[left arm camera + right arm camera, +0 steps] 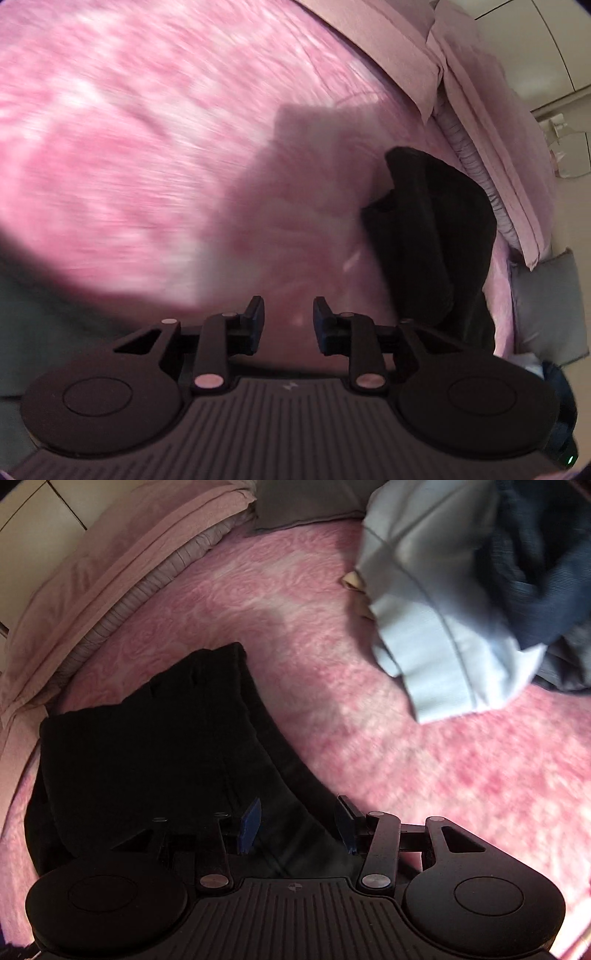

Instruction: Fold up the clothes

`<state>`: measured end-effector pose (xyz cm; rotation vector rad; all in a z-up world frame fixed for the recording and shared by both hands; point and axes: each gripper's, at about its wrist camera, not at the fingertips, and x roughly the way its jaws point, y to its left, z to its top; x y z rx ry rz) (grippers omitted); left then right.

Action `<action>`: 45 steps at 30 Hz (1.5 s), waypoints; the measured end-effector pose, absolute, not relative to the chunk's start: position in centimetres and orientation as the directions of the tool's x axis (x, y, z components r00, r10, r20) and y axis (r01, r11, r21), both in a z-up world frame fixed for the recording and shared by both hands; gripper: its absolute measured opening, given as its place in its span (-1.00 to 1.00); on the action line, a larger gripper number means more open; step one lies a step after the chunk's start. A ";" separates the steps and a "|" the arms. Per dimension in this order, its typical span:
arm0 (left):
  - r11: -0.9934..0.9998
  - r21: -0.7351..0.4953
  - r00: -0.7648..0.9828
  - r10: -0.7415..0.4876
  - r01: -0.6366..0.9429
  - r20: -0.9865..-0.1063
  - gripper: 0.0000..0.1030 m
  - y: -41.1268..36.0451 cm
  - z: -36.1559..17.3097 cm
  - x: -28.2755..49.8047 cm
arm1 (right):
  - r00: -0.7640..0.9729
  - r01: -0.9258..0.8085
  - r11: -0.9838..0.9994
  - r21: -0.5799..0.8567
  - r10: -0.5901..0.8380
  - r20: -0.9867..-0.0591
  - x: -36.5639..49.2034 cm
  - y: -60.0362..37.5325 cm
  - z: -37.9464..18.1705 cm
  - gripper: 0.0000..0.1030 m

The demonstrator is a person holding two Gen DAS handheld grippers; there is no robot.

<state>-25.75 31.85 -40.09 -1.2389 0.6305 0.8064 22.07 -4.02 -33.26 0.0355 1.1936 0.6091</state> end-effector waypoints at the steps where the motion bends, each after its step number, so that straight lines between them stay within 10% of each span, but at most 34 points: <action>1: 0.116 -0.573 0.584 0.186 -0.812 -0.790 -0.45 32.2 -40.6 -24.5 | 0.219 -0.420 0.837 0.352 0.470 -0.855 22.6 -3.7 -33.6 -0.07; 13: 0.022 -0.686 0.672 0.227 -0.727 -0.705 -0.21 35.2 -44.0 -15.9 | 0.153 -0.372 0.834 0.406 0.487 -0.860 25.8 -2.3 -36.1 -0.07; 18: 0.133 -0.672 0.683 0.214 -0.728 -0.698 -0.90 35.9 -43.1 -13.9 | 0.170 -0.348 0.855 0.384 0.460 -0.871 25.7 -1.8 -36.9 -0.07; 27: 0.320 -0.464 0.559 0.577 -0.826 -0.596 -0.94 41.8 -25.3 -24.9 | 0.229 -0.370 0.865 0.339 0.439 -0.869 24.7 0.1 -34.5 -0.07; 31: 0.280 -0.200 0.342 0.692 -0.939 -0.636 -0.59 47.4 -21.5 -28.8 | 0.243 -0.364 0.867 0.340 0.441 -0.864 23.9 1.3 -33.8 -0.07; 34: 0.175 -0.069 0.177 0.731 -0.982 -0.659 0.03 49.7 -23.9 -30.2 | 0.237 -0.372 0.863 0.341 0.444 -0.864 22.8 2.4 -33.7 -0.07; 45: -0.168 -0.343 0.228 0.477 -0.924 -0.849 0.07 49.6 -37.6 -38.5 | 0.245 -0.427 0.867 0.257 0.385 -0.890 18.3 4.5 -33.7 -0.07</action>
